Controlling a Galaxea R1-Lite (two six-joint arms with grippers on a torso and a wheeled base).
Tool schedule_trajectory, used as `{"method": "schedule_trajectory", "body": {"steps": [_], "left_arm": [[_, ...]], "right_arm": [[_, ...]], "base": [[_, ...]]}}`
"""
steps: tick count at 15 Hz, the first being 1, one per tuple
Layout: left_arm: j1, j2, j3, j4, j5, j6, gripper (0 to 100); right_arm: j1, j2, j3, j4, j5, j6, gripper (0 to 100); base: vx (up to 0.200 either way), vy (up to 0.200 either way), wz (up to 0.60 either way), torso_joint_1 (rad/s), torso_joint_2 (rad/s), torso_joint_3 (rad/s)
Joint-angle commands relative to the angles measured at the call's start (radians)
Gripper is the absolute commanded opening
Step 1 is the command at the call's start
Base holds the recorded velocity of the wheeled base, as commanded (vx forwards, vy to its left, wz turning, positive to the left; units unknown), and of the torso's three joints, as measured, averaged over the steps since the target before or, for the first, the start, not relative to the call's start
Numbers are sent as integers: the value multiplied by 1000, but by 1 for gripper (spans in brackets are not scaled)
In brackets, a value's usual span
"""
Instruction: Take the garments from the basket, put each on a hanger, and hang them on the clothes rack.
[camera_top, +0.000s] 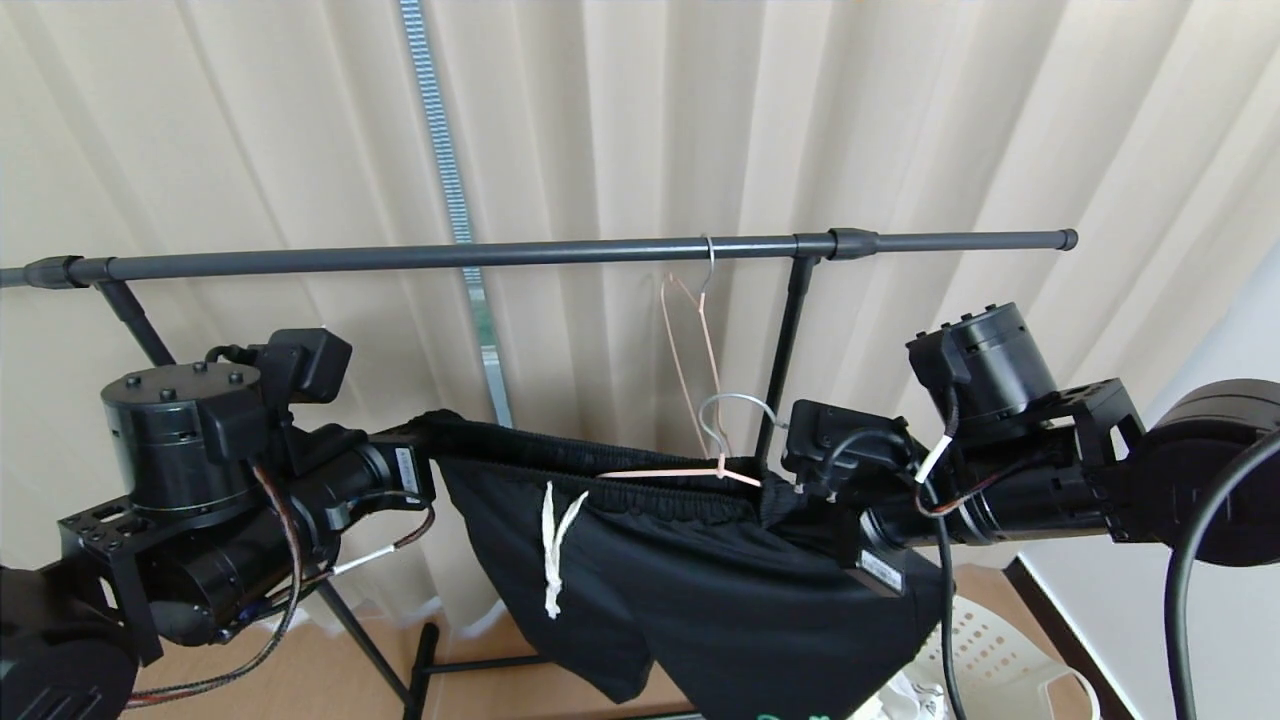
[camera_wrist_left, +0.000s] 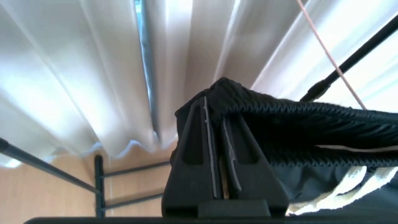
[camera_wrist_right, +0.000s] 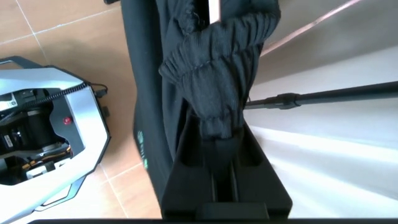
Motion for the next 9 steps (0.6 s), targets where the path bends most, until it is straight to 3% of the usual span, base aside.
{"method": "schedule_trajectory", "body": {"steps": [1,4,5,9], "left_arm": [[-6,-34,-55,67,1,8,0],[-23,-72,-176,254,6,11,0],[-52,-84,-239,349,6,11,0],[-126,-98,-360,565,12,17,0]], "right_arm": [[1,16,-3,-1,-11,-1,0],[2,16,-3,-1,-20,-1,0],[1,16,-3,-1,-25,-1,0],[5,18,-5,-2,-45,-1,0]], "base": [[0,0,0,0,0,0],[0,0,0,0,0,0],[0,0,0,0,0,0],[0,0,0,0,0,0]]}}
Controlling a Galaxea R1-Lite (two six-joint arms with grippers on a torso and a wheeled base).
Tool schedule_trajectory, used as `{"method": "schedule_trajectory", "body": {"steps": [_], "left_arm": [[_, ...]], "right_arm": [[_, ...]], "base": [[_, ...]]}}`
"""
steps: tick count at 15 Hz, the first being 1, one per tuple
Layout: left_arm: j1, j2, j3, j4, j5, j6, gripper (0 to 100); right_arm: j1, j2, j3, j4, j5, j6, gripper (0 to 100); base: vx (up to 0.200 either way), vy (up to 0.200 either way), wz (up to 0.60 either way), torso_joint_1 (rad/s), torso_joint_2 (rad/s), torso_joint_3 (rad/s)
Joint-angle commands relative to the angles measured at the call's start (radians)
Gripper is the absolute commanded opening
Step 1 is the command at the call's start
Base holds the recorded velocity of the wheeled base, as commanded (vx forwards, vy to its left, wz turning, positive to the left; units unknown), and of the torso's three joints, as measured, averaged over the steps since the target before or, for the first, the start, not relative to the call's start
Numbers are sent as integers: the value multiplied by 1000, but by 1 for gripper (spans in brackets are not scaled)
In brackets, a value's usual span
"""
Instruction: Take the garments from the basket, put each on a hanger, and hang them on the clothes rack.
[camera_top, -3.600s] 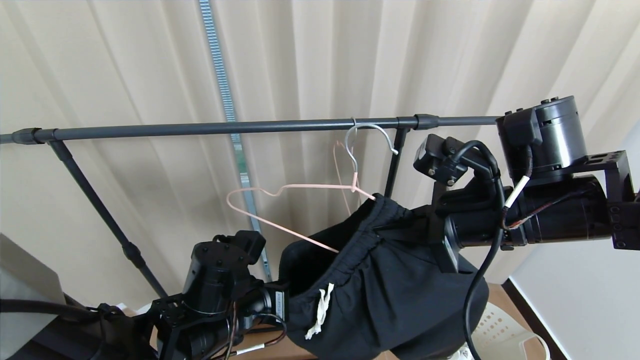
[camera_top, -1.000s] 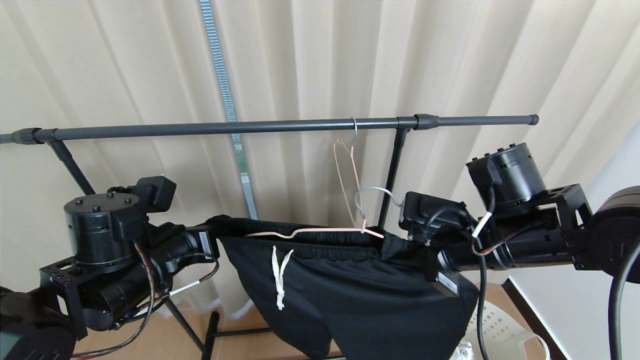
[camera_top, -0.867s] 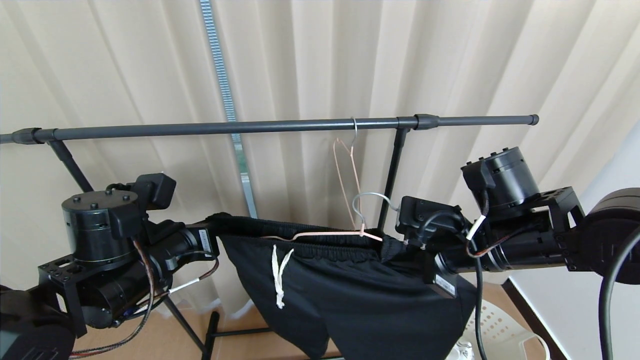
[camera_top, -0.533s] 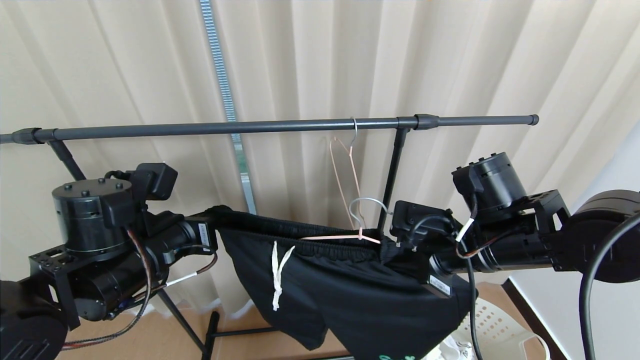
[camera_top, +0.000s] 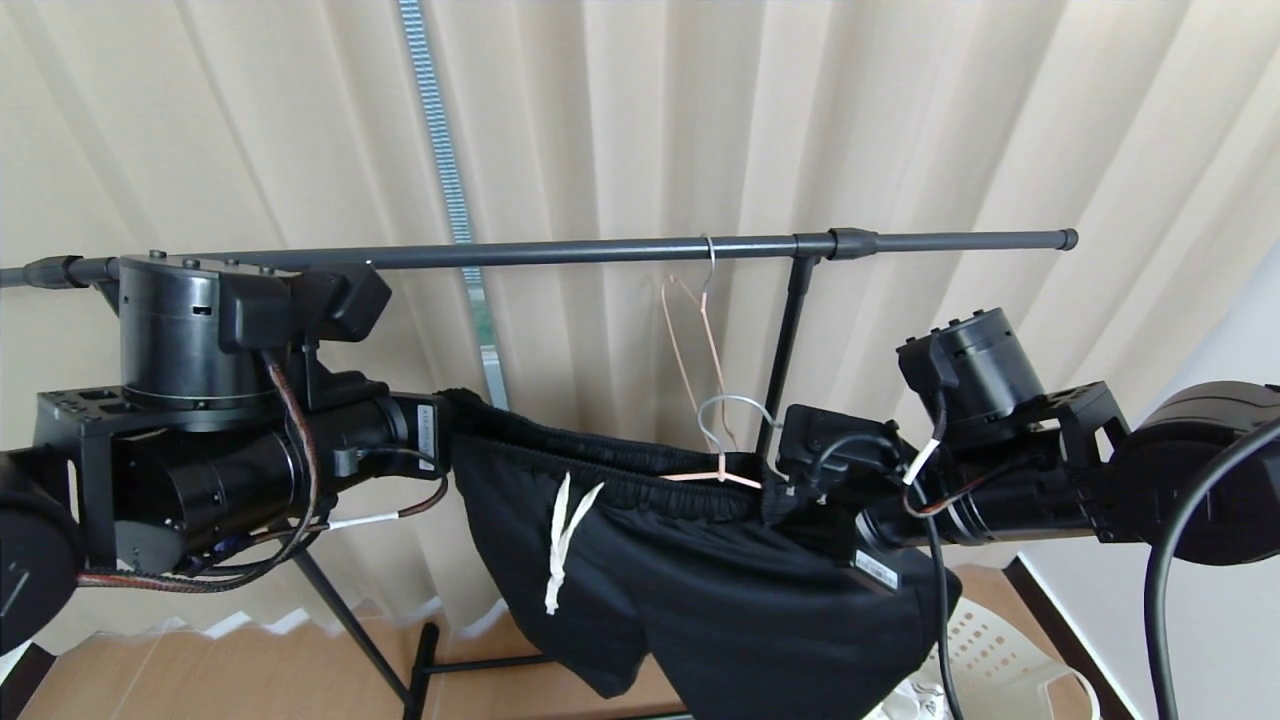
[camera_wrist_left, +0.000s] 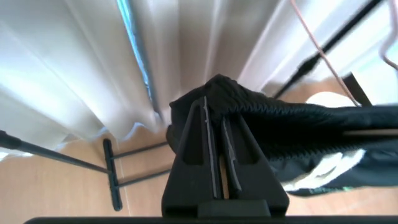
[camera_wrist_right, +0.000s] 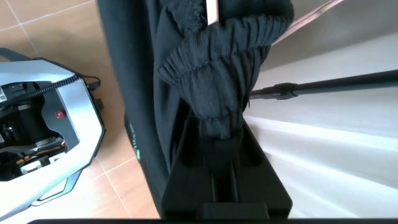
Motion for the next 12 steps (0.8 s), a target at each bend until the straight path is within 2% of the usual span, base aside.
{"method": "schedule_trajectory", "body": {"steps": [1,5,9,10,12], "left_arm": [[-61,-16,-60,50,9,0,0],[-137,-24,-118,172,49,-1,0],[-180,-28,-117,187,49,-1,0],[-183,-28,-120,208,49,0,0],[-186,-28,-117,221,49,-1,0]], "right_arm": [[1,3,-2,-2,-7,-1,0],[4,24,-16,-4,-47,1,0],[18,38,-31,-4,-59,9,0],[24,41,-40,-5,-64,26,0],[47,58,-72,-5,-64,121,0]], "base": [[0,0,0,0,0,0],[0,0,0,0,0,0],[0,0,0,0,0,0],[0,0,0,0,0,0],[0,0,0,0,0,0]]}}
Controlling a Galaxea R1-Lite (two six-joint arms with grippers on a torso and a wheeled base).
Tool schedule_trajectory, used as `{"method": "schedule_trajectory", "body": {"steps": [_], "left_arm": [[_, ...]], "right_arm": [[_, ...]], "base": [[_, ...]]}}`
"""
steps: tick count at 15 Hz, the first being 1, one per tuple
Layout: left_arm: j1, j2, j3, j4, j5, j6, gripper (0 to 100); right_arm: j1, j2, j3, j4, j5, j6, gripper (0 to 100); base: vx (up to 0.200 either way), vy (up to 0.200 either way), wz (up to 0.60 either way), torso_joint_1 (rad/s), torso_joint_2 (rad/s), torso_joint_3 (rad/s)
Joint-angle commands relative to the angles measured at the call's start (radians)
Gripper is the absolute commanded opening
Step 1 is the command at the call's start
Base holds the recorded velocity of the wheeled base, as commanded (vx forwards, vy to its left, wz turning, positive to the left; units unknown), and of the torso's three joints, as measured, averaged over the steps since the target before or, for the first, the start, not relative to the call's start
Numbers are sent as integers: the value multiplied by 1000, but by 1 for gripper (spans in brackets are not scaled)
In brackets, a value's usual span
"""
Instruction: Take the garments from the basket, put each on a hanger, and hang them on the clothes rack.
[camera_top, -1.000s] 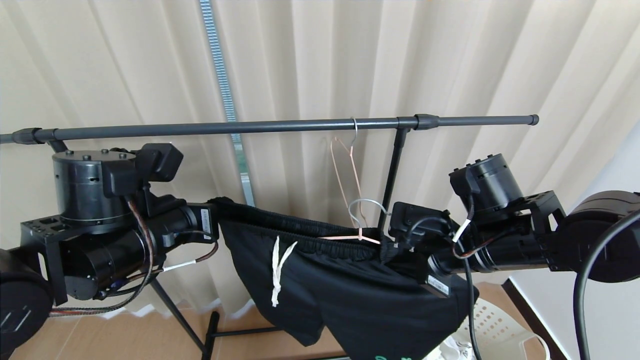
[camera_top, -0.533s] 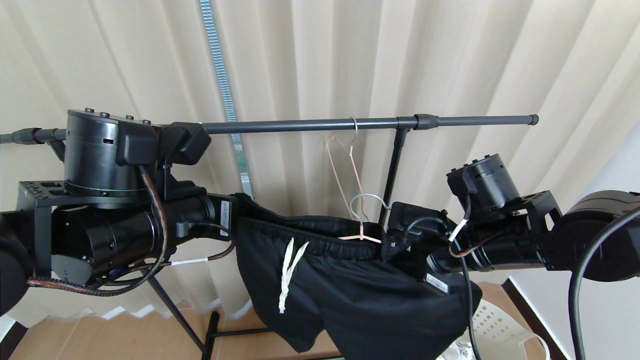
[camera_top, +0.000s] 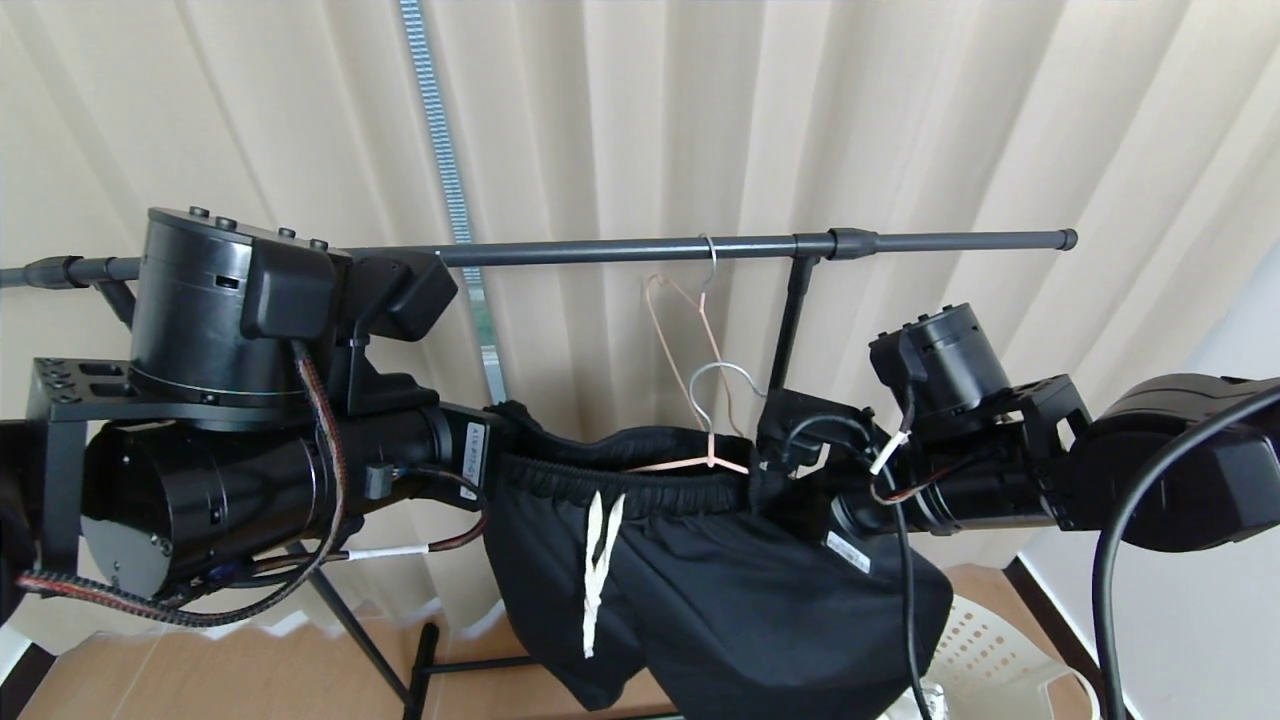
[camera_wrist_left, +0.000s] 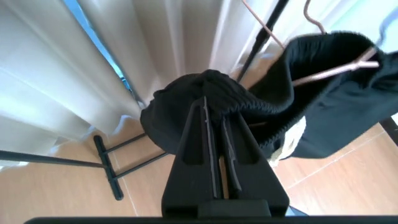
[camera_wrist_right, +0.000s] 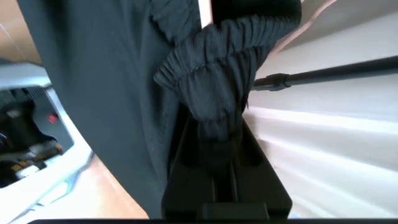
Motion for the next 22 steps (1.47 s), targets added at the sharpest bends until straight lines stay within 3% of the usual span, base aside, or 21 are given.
{"method": "schedule_trajectory", "body": {"steps": [1,5,7,11,14,18,22], "left_arm": [[-11,0,1,0,-1,-1,0],[-42,3,18,2,-1,-1,0],[-46,5,24,2,-1,-1,0],[-65,11,66,0,-3,-10,0],[-80,28,69,2,-4,-36,0],[-114,40,87,-1,-15,-57,0],[-154,55,109,-6,-47,-60,0]], "right_arm": [[22,19,-27,-1,0,56,0],[44,36,-9,-145,2,145,0],[53,36,-9,-161,3,165,0],[77,36,8,-285,9,280,0],[77,38,65,-418,22,283,0],[77,34,82,-463,72,284,0],[77,33,159,-612,141,283,0]], "base": [[0,0,0,0,0,0],[0,0,0,0,0,0],[0,0,0,0,0,0],[0,0,0,0,0,0],[0,0,0,0,0,0],[0,0,0,0,0,0],[0,0,0,0,0,0]]}}
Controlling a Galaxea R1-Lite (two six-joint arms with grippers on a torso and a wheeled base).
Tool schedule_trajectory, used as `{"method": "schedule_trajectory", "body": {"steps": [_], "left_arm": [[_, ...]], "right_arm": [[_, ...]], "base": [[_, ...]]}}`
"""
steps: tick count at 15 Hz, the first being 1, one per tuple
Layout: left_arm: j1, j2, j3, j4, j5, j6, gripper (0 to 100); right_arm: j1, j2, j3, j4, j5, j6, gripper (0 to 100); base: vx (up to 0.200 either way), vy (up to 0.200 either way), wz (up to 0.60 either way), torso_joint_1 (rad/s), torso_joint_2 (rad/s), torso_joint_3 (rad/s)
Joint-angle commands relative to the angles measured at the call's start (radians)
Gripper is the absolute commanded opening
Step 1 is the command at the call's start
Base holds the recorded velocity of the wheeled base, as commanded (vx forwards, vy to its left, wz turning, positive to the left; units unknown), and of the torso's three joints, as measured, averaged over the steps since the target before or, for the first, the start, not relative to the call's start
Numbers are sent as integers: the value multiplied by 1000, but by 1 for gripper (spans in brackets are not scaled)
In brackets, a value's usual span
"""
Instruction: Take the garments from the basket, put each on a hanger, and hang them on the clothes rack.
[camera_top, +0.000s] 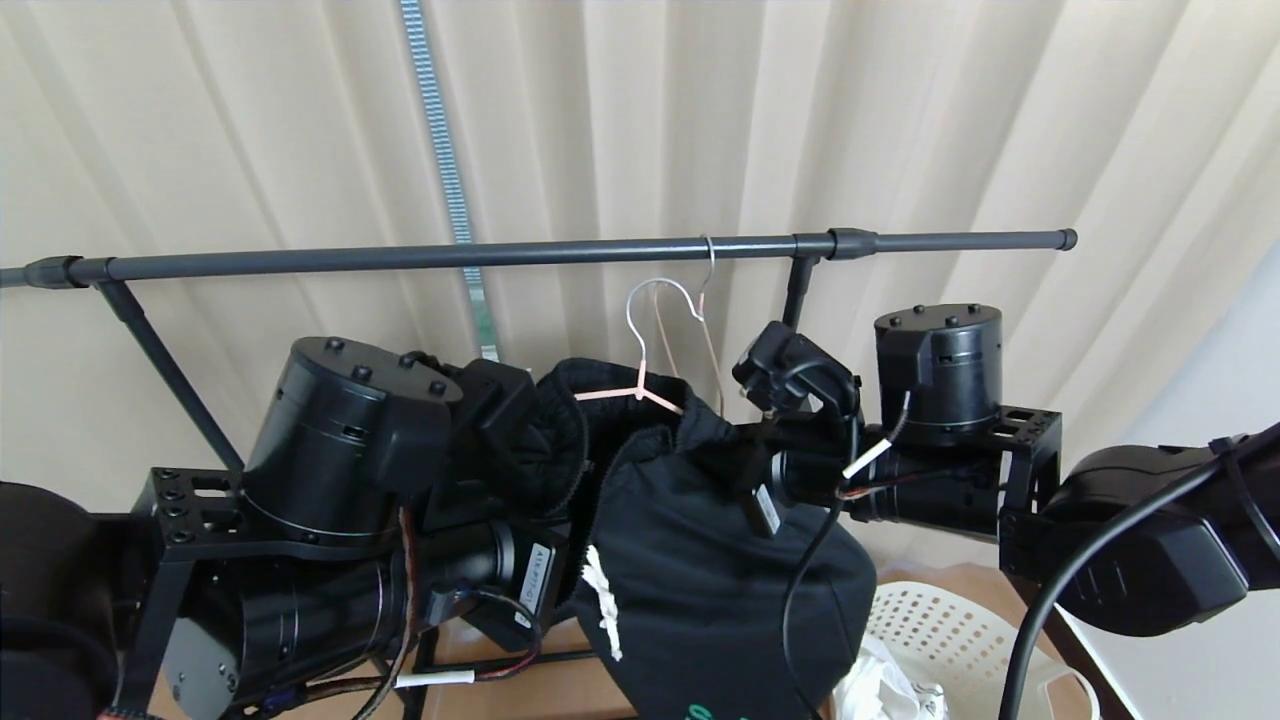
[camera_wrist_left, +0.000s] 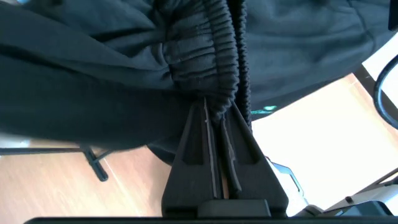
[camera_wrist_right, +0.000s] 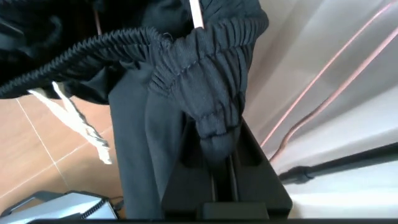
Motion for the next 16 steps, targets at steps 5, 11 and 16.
{"method": "schedule_trajectory", "body": {"steps": [5,11,16], "left_arm": [[-13,53,-4,-9,2,-16,0],[-13,122,-2,-128,11,-34,0],[-13,148,-4,-165,11,-45,0]], "right_arm": [[-1,-12,74,-113,82,-1,0],[1,-32,146,-225,114,-3,0],[3,-59,158,-225,140,-3,0]], "base": [[0,0,0,0,0,0],[0,0,0,0,0,0],[0,0,0,0,0,0]]}}
